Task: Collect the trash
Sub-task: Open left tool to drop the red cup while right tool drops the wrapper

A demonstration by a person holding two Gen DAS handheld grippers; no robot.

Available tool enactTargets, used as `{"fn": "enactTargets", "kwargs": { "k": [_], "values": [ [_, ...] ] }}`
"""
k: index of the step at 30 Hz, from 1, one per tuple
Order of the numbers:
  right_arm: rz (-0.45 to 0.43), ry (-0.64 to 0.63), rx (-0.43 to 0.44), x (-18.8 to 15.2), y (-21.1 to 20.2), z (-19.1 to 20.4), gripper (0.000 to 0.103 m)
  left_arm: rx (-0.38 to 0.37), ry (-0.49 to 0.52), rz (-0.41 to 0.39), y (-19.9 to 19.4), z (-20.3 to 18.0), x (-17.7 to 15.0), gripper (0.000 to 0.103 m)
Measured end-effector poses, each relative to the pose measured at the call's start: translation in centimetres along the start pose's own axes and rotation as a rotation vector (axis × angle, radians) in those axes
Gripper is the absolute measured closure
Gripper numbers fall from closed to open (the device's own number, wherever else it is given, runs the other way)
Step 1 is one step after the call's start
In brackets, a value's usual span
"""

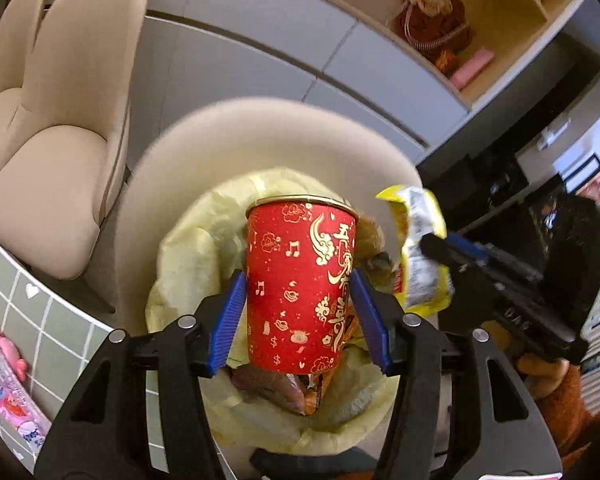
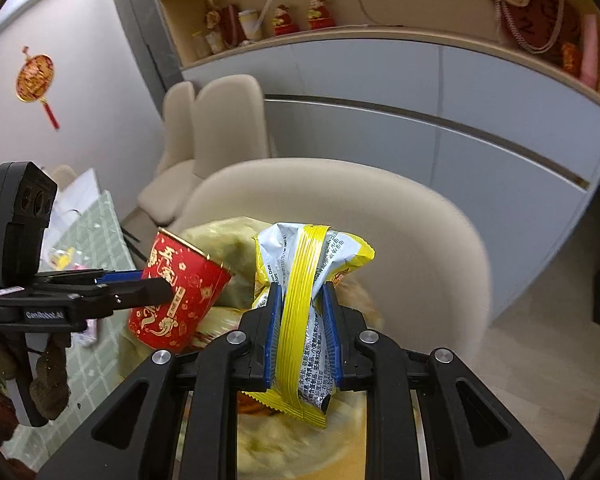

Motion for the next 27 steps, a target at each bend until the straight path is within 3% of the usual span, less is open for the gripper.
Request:
{"fn": "enactTargets", "kwargs": {
  "k": [6,10,17,24,27],
  "values": [
    [0.018,-0.053,-0.021,0.3,1.6,1.2,0.083,-0.008,-0.014,0.022,-1.3,1.3,0.0,0.047],
    [0.038,-0.003,0.041,0.5,2.3,1.5,0.083,0.094,0.031,0.023,-1.8,2.1,-0.2,0.047],
    [0.226,-0.058,0.063,-3.8,6.6,3.8,0.083,0.108,0.012,0.016,-2.8,2.7,-0.3,0.047],
    [0.315,-0.030,0.068,-7.0,7.3,3.6,0.082,0.132,-0.052,-0.012,-5.6,3.4,-1.8,0.047],
    [0.294,-0.056,0.062,-6.9,6.6,4.0,0.080,0.145,-0.100,-0.031,-7.3,4.1,-3.1,0.047]
  ]
}}
Point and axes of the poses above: each gripper's, at about its wrist camera, not at the fingertips, and y roughly the way its jaws point, z to its left, x to its top, the point moved 6 cm from there along y, roughly the way its jaws point, and after that the axes turned 9 degrees about -z, right-handed, at the moved point
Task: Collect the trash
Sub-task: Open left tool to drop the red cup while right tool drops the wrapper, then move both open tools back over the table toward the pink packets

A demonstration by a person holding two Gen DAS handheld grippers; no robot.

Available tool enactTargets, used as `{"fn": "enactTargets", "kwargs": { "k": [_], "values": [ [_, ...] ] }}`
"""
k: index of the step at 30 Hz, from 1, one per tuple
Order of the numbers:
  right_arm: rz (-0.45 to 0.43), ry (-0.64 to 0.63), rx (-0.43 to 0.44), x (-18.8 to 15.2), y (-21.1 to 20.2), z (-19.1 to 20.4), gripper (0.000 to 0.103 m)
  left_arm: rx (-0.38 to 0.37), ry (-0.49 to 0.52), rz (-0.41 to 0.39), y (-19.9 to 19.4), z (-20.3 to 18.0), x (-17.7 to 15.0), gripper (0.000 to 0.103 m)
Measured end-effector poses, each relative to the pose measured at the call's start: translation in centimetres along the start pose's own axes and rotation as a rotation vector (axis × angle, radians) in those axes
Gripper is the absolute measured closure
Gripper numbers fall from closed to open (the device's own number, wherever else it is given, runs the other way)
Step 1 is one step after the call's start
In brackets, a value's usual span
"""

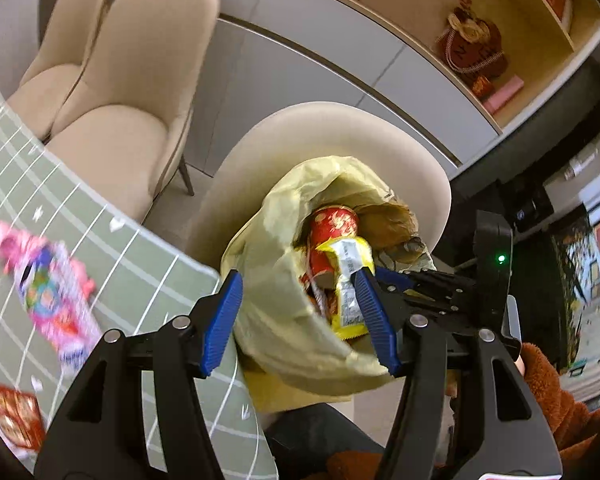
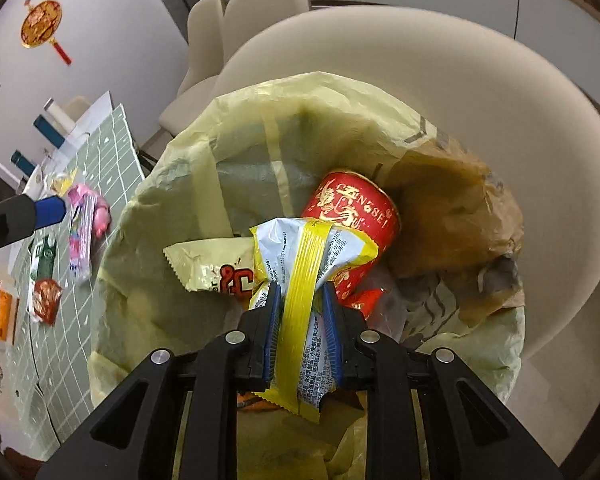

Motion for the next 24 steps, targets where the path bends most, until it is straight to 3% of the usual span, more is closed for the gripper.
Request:
{"fn": "enactTargets", "kwargs": {
  "k": [3,9,15,24],
  "values": [
    [-0.061,-0.008,-0.009,0.5,-1.9,0.6,0.065,0.011,-0.044,-0.021,-1.8,1.1,-1.2,0.047],
    [-0.204,-0.046,-0.085,1.5,-6.4,2.4,0.060,0.096,-0.109,-0.084,-6.2,4.1,-3.9,0.047],
    [-0.294,-0.087,-0.021,2.2,-9.4,7.6,0.060,0.279,-0.134,-0.165,-12.0,8.7,-7.1,0.047],
    [-0.268,-0.195,0.136,-0.1,-8.1,17.7,0.060,0.487,-0.268,-0.211,-20.2,16.2,-12.6,0.047]
  ]
}}
Point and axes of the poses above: each gripper's, at about its wrist camera, not at the fingertips, and y roughly the way its jaws point, z to its left, x to its top, the point moved 6 cm from there along y, roughly the way its jaws point, and after that the axes turned 9 degrees about -z, right-handed, at the moved point
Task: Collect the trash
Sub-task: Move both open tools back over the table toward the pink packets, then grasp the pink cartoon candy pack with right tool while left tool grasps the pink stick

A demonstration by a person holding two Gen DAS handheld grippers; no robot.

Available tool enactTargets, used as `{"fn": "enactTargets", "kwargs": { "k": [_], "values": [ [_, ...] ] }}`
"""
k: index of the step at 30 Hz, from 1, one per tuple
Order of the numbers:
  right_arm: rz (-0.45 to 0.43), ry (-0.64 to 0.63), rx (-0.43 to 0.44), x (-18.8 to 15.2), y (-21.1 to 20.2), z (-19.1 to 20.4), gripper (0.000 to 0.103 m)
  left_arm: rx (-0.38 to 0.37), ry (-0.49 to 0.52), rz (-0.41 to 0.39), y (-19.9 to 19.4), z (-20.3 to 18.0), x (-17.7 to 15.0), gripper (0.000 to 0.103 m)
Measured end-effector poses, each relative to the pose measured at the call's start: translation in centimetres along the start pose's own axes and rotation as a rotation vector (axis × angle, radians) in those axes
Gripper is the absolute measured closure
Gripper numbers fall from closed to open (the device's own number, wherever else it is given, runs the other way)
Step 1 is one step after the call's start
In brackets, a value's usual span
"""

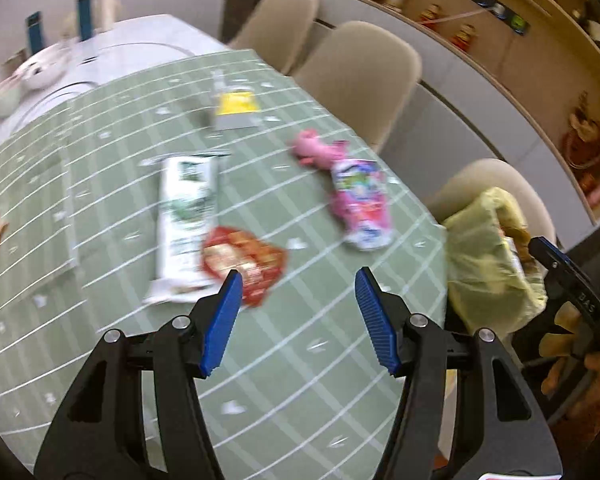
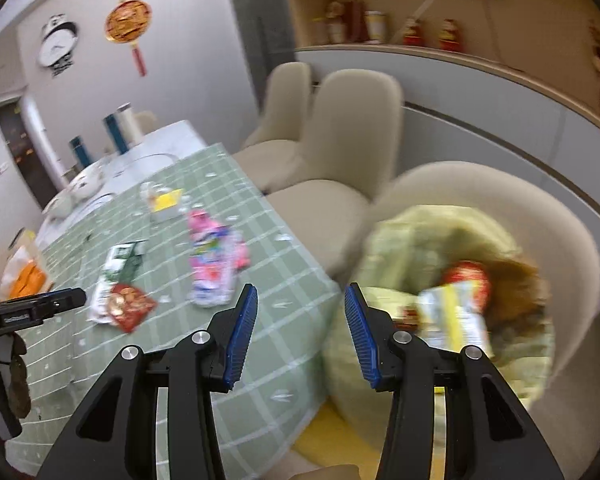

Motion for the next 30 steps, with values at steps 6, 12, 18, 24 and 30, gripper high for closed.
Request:
{"fn": "enactTargets", "kwargs": {
  "k": [6,12,18,24,30],
  "values": [
    [0.012,-0.030,0.109,-1.2,2.1,5.3,0.054,0.049,-0.014,-0.007,-1.9,3.8,-1.2,0.047],
    [0.095,-0.121,0.107,-1.9,4.7,8.1,0.054,0.038,-0.038,0.006,-1.1,5.6,-1.3,0.047],
    [0.142,-0.165,0.048,-2.1,8.0,7.8,0.054,-0.001,-0.069,0.021,0.8,6.7,-1.3,0.047],
    [0.180,-0.151,0.057,-1.5,13.2,7.8,0.054,-0.017,-0.096,0.056,2.7,7.6,-2.0,0.047],
    [0.272,-0.097,0.067,-2.3,19.0,7.1,0.065,0.001,-0.115,0.080,3.7,9.0,-2.1,0.047]
  ]
}}
Point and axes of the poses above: each gripper's, at about its wrist camera, not at the fingertips, and y roughly the way its jaws point, z to its left, x to its top, the point moved 6 cm from there along y, roughly the way its jaws point, and after that the axes turned 9 degrees about -z, right-handed, at the moved point
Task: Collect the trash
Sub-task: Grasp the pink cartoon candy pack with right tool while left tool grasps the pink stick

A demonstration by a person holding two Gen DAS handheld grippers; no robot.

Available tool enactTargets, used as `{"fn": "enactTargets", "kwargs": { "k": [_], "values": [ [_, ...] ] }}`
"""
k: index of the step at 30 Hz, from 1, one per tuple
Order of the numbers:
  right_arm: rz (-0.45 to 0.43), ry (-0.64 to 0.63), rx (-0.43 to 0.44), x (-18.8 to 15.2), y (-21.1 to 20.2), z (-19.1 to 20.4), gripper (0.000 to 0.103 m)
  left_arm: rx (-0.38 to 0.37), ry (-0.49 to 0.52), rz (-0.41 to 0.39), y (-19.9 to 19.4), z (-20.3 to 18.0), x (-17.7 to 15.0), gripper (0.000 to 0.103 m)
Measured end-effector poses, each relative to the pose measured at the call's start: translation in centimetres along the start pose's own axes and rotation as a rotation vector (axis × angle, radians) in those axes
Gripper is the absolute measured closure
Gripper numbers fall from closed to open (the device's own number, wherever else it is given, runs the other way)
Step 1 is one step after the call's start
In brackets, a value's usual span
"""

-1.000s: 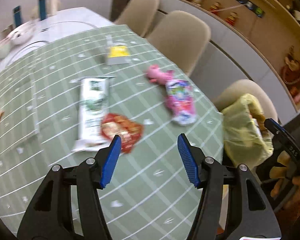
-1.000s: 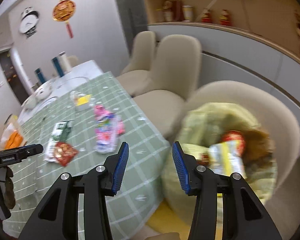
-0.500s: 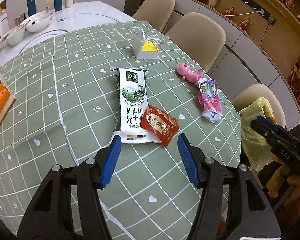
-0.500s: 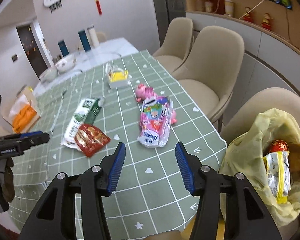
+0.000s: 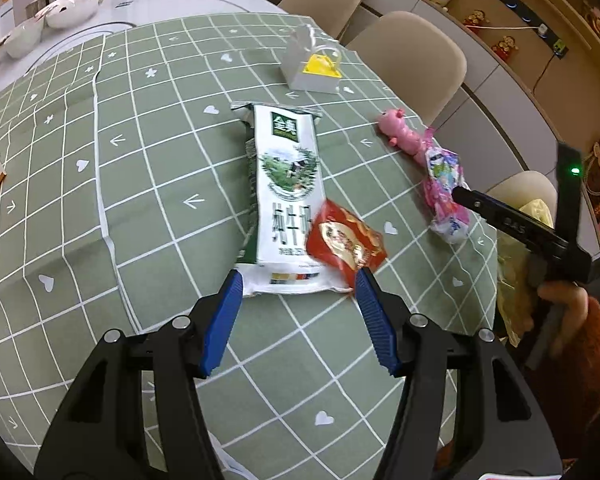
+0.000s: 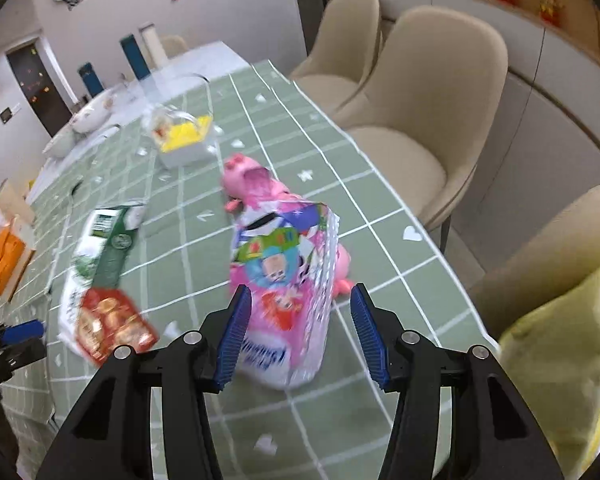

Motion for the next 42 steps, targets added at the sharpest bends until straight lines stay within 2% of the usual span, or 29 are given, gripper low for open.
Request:
{"fn": "enactTargets", "kwargs": {
  "k": [1,3,6,13,18,22,25,29,32,34,39,40,42],
  "values": [
    [0.019,-0.003,0.011,-0.2,0.5,0.1,0.070,0.006,-0.007,0.003,0.1,0.3,0.0,0.047],
    [0.015,0.002,0.032,-0.6,0.4,0.2,0.087,0.012,-0.020,0.006,0.4,0.8,0.2,0.048],
    [0.007,0.020,0.061,-1.2,-1.0,0.4,0.094,0.014,-0.036,0.011,0.8,1.3,0.3,0.048],
    [0.006,0.076,0.134,-3.6,-5.8,1.1,0.095,-0.033,-0.008,0.003,1.2,0.3,0.6,0.048],
    [0.023,0.052,0.104,-6.3,-7.8,1.2,0.095,-0.076,0.084,-0.009,1.2,-2.8,1.3,0.047],
    [0.020,0.040,0.081,-7.7,-9.0,0.7,0.095,-0.145,0.150,-0.026,1.9,-6.4,2.5,0.048],
    [0.011,0.035,0.064,-8.8,-9.7,0.3,0.095,-0.176,0.148,-0.030,3.8,-8.8,3.5,0.048],
    [0.003,0.052,0.077,-10.5,-10.7,0.2,0.095,-0.205,0.092,0.009,7.8,-12.3,4.0,0.048],
    [-0.008,0.060,0.086,-11.4,-11.7,-0.3,0.095,-0.198,0.099,0.031,10.5,-14.4,4.0,0.049],
    [-0.019,0.075,0.091,-11.8,-12.5,-0.9,0.095,-0.159,0.123,0.031,12.1,-15.5,4.1,0.049],
    [-0.032,0.100,0.083,-13.1,-13.8,-2.2,0.095,-0.065,0.140,0.036,14.5,-16.6,3.9,0.062],
    [-0.036,0.108,0.082,-13.3,-14.0,-2.5,0.095,-0.057,0.132,0.028,14.4,-16.7,3.9,0.073],
    [-0.045,0.121,0.082,-13.3,-14.4,-2.9,0.095,-0.069,0.117,0.040,14.3,-17.0,3.8,0.082]
  ]
}}
Point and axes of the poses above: each gripper's, at about its wrist camera, not at the fingertips, and y roughly the way its jaws point, z to its left, x to its top, the point moved 6 cm from there along y, roughly the way its jaws point, and after that the axes turned 9 degrees about -z, right-handed, at the moved point
